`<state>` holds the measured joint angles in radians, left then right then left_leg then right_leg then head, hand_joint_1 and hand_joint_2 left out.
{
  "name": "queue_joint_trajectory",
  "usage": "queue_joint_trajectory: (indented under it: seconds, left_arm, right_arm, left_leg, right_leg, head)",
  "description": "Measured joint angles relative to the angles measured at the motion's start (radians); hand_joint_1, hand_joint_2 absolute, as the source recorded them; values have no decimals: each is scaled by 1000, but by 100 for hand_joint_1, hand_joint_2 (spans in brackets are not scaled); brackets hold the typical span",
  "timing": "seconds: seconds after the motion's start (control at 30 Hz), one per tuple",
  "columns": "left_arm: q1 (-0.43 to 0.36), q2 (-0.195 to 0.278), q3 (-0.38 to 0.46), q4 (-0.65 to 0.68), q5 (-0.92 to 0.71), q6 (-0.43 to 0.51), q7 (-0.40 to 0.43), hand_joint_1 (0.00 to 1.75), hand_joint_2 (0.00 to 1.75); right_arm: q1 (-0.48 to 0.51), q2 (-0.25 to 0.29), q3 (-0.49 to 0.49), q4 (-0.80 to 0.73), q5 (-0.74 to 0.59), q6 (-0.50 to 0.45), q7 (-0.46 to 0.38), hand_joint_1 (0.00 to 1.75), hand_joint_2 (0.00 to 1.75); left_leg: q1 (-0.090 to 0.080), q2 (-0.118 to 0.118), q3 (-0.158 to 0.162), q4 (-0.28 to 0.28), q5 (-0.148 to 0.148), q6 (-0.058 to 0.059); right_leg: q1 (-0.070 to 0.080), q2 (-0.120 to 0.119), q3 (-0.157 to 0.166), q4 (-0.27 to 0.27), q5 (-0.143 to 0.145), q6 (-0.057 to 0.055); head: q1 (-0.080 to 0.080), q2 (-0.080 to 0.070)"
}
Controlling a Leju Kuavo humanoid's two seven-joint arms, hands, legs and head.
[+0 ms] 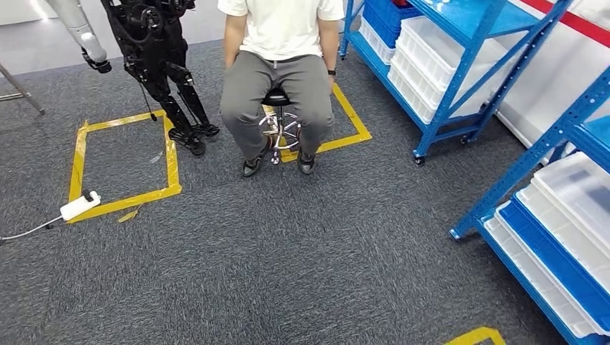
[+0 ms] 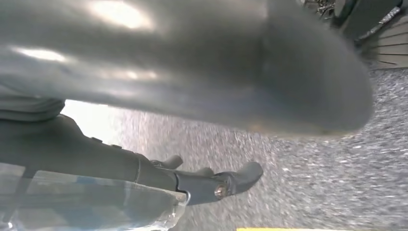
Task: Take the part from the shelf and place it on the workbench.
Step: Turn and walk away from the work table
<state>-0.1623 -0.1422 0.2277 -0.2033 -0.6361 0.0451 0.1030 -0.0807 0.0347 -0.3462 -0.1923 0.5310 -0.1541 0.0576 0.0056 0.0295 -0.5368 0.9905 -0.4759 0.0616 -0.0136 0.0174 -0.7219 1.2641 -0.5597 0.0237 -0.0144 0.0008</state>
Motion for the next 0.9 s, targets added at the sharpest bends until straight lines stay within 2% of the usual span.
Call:
queue_joint_trajectory:
  seconds: [0.03,0.07,0.1,0.13,0.17,0.2,0.23,0.3,0.33,0.37,0.4,0.43,0.47,0.5,0.53,0.57,0.6,0.67,0.7,0.73,0.77,0.8,0.83,0.9]
  left_arm:
    - [0,0,0,0,-1,0,0,0,0]
    - [0,0,0,0,-2,0,0,0,0]
    - [0,0,0,0,-2,0,0,0,0]
    - [-1,-1,0,0,-3,0,-1,0,0]
    - [-1,-1,0,0,-4,0,-1,0,0]
    - [-1,-1,0,0,-4,0,-1,0,0]
    - [-2,-1,0,-1,-6,0,-2,0,0]
    - [-6,-1,-1,-1,-9,0,-3,0,0]
    - [-9,-2,-1,-1,-10,0,-4,0,0]
    - [-11,-2,-1,-2,-11,0,-5,0,0]
    - [-12,-2,-2,-2,-12,0,-7,0,0]
    - [-11,-2,-2,-2,-12,-1,-8,0,0]
    - [-10,-2,-2,-2,-13,-1,-9,0,0]
    - [-7,-2,-2,-2,-13,-1,-9,0,0]
    - [-5,-2,-2,-2,-14,-1,-9,0,0]
    - [-4,-2,-2,-2,-14,-2,-9,0,0]
    - [-4,-2,-2,-2,-14,-2,-10,0,0]
    - [-5,0,-2,-2,-14,-2,-12,0,0]
    - [-6,0,-2,-2,-15,-2,-13,0,0]
    - [-6,1,-2,-2,-15,-2,-14,0,0]
    - [-7,2,-2,-2,-15,-3,-14,0,0]
    - [-8,1,-2,-2,-15,-3,-14,0,0]
    - [-8,1,-2,-2,-15,-3,-14,0,0]
    - [-11,-1,-3,-2,-16,-3,-14,0,0]
  right_arm:
    - [2,0,-1,0,0,0,-1,0,0]
    - [5,-1,-2,0,0,0,-1,0,0]
    - [7,-1,-3,0,1,0,-2,0,0]
    - [7,-1,-4,0,2,-1,-2,0,0]
    - [6,-1,-4,0,4,-1,-2,0,0]
    - [4,-1,-4,0,6,-1,-2,0,0]
    - [3,0,-4,0,8,-1,-2,0,0]
    - [3,0,-5,0,11,-1,-2,0,0]
    - [4,0,-5,0,12,-1,-2,0,0]
    - [5,-1,-5,0,14,-1,-1,0,0]
    - [4,-1,-5,0,15,-1,-1,0,0]
    - [4,-1,-5,0,17,-1,0,0,0]
    - [3,-2,-5,0,17,-1,0,0,0]
    - [3,-2,-5,0,18,-1,0,0,0]
    - [3,-2,-5,0,18,0,0,0,0]
    - [4,-1,-5,0,19,0,0,0,0]
    - [5,-1,-5,0,19,0,0,0,0]
    - [7,0,-5,0,22,0,0,0,0]
    - [6,1,-5,0,23,0,0,0,0]
    - [6,2,-5,0,24,0,0,0,0]
    - [6,3,-5,0,24,0,0,0,0]
    - [6,4,-5,0,24,0,0,0,0]
    - [7,4,-5,0,24,0,0,0,0]
    - [10,4,-5,0,25,0,1,0,0]
  left_leg:
    - [0,16,-1,0,-1,0]
    - [0,29,-1,1,-2,-2]
    - [1,42,1,1,-3,-5]
    - [0,54,4,3,-6,-9]
    - [-2,65,7,5,-10,-15]
    - [-5,75,10,6,-15,-22]
    - [-7,86,14,8,-18,-29]
    - [-5,107,21,8,-23,-39]
    - [-1,100,21,14,-30,-45]
    - [4,78,16,31,-46,-51]
    - [9,47,0,69,-73,-56]
    - [12,10,-25,127,-108,-59]
    - [13,-12,-57,194,-142,-60]
    - [13,-23,-86,253,-164,-60]
    - [12,-27,-104,284,-166,-58]
    - [12,-30,-105,279,-149,-54]
    - [12,-36,-86,233,-113,-47]
    - [10,-76,-27,100,-44,-32]
    - [8,-95,-6,52,-26,-27]
    - [4,-106,5,28,-21,-23]
    - [0,-104,6,24,-23,-21]
    - [-2,-93,7,19,-18,-17]
    - [-1,-79,10,10,-11,-13]
    - [4,-51,13,-11,4,-4]
  right_leg:
    - [-3,-4,-8,21,-4,7]
    - [-6,-10,6,2,7,17]
    - [-10,-21,40,-55,30,29]
    - [-14,-46,83,-131,53,38]
    - [-14,-72,121,-195,74,41]
    - [-14,-91,145,-237,87,37]
    - [-11,-99,155,-254,93,29]
    - [-9,-76,151,-252,97,9]
    - [-11,-63,150,-253,99,2]
    - [-13,-51,150,-254,101,-5]
    - [-15,-40,151,-255,104,-12]
    - [-15,-28,149,-256,106,-17]
    - [-13,-14,147,-255,108,-21]
    - [-10,1,146,-255,109,-24]
    - [-6,17,145,-255,110,-25]
    - [-3,32,146,-255,111,-27]
    - [-1,47,147,-255,112,-27]
    - [2,73,148,-255,114,-25]
    - [2,84,146,-254,116,-23]
    - [0,93,144,-255,118,-18]
    - [-1,102,140,-256,122,-12]
    - [-2,113,134,-259,126,-6]
    - [-3,111,132,-257,129,-1]
    - [4,68,106,-218,109,-1]
  head:
    - [0,0]
    - [1,0]
    - [1,0]
    - [2,0]
    - [3,0]
    - [2,0]
    - [2,0]
    - [1,0]
    - [1,0]
    - [-1,0]
    - [-3,0]
    - [-5,0]
    - [-6,0]
    - [-6,0]
    - [-6,0]
    - [-6,0]
    - [-5,0]
    - [-4,0]
    - [-4,0]
    - [-4,0]
    - [-4,0]
    - [-5,0]
    - [-4,0]
    - [1,0]
